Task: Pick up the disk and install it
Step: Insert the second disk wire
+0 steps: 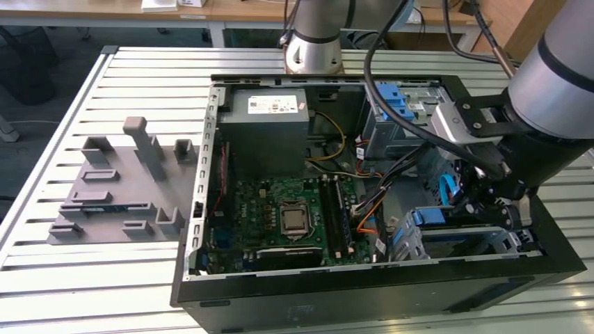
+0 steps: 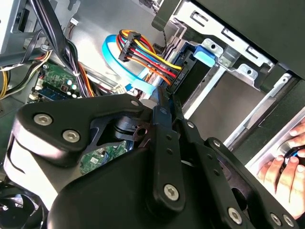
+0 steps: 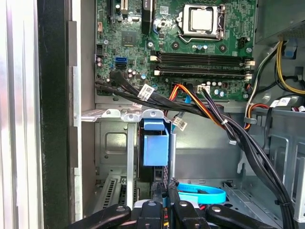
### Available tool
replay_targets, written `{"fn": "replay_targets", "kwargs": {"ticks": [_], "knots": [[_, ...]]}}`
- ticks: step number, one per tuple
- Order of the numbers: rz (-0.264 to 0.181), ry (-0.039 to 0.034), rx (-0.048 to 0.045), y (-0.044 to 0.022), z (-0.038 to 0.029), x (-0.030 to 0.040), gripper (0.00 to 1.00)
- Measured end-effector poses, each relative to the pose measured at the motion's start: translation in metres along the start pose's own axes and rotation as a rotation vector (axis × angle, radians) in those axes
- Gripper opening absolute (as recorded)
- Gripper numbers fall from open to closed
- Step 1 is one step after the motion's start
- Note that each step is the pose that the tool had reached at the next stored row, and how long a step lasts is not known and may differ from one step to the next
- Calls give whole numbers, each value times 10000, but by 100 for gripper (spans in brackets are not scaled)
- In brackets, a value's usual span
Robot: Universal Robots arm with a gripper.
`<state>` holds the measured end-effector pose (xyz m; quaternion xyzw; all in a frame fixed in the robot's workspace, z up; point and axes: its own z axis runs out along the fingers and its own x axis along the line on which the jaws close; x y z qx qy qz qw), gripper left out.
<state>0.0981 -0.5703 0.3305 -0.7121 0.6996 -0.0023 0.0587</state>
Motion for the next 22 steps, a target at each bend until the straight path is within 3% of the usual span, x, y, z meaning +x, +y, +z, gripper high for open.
{"fn": "replay_targets", "kwargs": {"ticks": [11, 14, 15, 22], "knots": [[0, -1, 0, 0, 8, 1, 16], [0, -2, 0, 0, 9, 1, 17], [0, -2, 1, 0, 9, 1, 24], [1, -2, 0, -1, -6, 0, 24]]}}
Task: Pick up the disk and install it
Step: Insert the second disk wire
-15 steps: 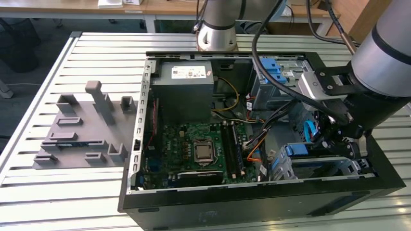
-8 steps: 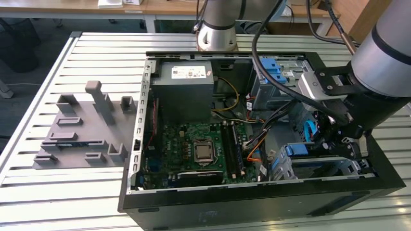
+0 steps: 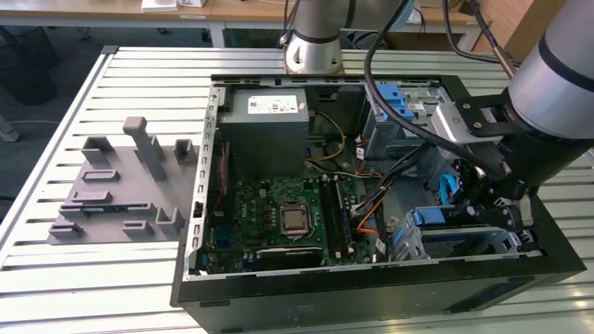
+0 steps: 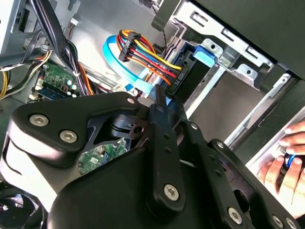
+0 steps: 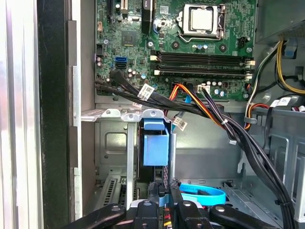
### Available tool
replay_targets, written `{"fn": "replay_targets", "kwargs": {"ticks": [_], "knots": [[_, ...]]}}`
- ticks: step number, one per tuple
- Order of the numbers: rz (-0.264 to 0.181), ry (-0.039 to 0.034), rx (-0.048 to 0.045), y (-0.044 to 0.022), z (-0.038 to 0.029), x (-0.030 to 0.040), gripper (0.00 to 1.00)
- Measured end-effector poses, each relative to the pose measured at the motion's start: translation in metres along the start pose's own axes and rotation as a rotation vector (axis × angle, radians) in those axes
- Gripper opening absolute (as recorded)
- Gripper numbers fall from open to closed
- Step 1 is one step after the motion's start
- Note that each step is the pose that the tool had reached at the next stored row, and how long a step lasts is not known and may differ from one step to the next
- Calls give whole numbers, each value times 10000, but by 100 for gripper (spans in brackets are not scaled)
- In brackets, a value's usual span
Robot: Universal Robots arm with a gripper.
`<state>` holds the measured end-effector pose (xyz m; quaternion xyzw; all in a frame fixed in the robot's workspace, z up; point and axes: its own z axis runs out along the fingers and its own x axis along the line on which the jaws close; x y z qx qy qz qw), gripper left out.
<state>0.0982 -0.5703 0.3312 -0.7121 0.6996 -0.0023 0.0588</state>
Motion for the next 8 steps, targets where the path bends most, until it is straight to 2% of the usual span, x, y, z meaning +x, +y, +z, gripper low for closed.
{"fn": "replay_targets", "kwargs": {"ticks": [8], "knots": [[0, 2, -2, -3, -42, -4, 24]]}}
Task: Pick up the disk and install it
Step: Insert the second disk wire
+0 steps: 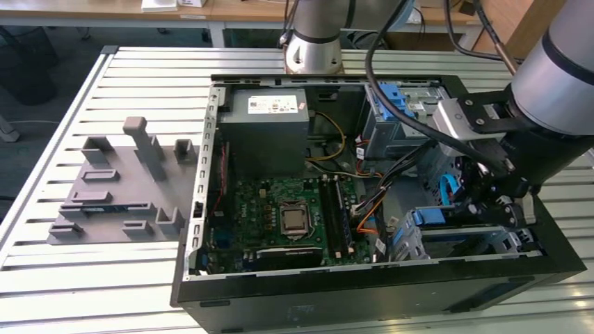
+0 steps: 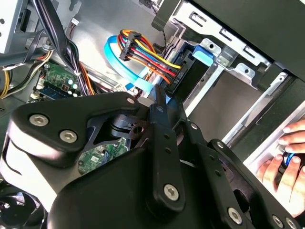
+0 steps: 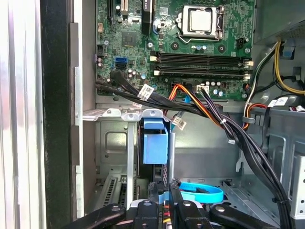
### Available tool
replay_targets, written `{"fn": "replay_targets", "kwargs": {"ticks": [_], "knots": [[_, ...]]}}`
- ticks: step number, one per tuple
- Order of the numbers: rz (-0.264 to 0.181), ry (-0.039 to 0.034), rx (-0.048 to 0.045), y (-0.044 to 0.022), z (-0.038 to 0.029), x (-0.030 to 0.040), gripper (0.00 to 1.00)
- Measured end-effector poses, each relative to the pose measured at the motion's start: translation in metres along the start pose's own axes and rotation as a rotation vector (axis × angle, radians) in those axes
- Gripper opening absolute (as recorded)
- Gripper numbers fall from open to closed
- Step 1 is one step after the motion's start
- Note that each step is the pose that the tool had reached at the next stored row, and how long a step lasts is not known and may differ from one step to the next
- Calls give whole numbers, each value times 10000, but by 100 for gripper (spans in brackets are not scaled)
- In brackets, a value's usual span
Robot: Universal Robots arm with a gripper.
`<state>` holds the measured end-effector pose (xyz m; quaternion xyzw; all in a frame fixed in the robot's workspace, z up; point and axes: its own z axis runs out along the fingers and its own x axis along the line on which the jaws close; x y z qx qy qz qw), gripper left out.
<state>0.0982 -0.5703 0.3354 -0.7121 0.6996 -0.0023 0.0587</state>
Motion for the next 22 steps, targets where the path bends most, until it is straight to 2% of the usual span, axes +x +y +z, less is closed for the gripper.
{"fn": "replay_targets", "kwargs": {"ticks": [10, 12, 14, 22], "knots": [[1, -2, -20, -8, -91, -7, 24], [2, -4, -21, -8, -90, -7, 22], [2, -4, -22, -8, -90, -7, 11], [2, -2, -27, -8, -91, -7, 11]]}}
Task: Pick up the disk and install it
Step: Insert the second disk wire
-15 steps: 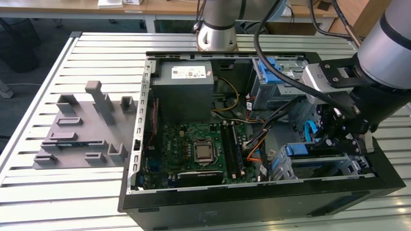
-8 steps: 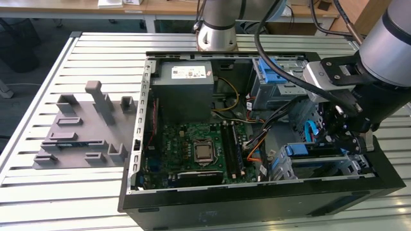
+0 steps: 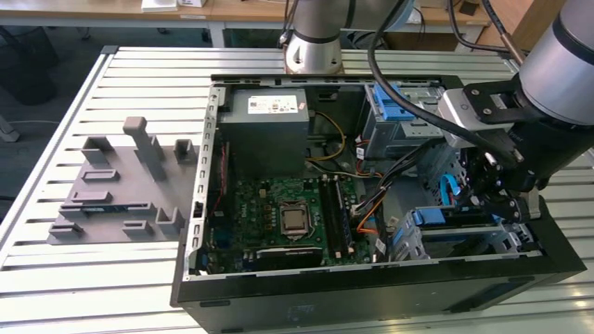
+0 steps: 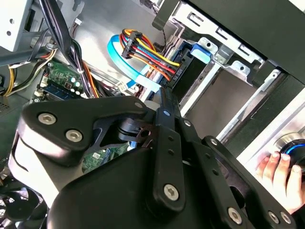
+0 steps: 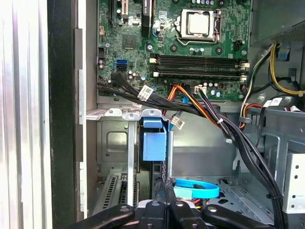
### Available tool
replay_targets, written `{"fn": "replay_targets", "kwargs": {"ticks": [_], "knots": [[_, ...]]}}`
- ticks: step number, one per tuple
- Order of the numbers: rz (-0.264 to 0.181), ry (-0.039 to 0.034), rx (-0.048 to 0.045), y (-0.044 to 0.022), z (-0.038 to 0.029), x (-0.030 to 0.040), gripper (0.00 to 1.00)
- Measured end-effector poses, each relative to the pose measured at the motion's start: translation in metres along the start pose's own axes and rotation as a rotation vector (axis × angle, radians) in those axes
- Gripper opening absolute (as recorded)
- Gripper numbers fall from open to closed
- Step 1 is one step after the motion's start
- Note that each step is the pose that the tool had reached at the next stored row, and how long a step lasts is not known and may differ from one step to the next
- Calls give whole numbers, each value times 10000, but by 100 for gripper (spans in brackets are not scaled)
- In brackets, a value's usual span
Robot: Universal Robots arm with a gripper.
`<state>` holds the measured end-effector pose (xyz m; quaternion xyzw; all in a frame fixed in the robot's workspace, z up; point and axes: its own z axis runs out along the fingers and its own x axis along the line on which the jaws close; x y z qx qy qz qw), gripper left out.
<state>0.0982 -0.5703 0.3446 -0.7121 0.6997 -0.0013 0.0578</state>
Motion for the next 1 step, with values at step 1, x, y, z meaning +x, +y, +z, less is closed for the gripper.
{"fn": "replay_targets", "kwargs": {"ticks": [1], "knots": [[1, 0, 0, 0, 0, 0, 11]]}}
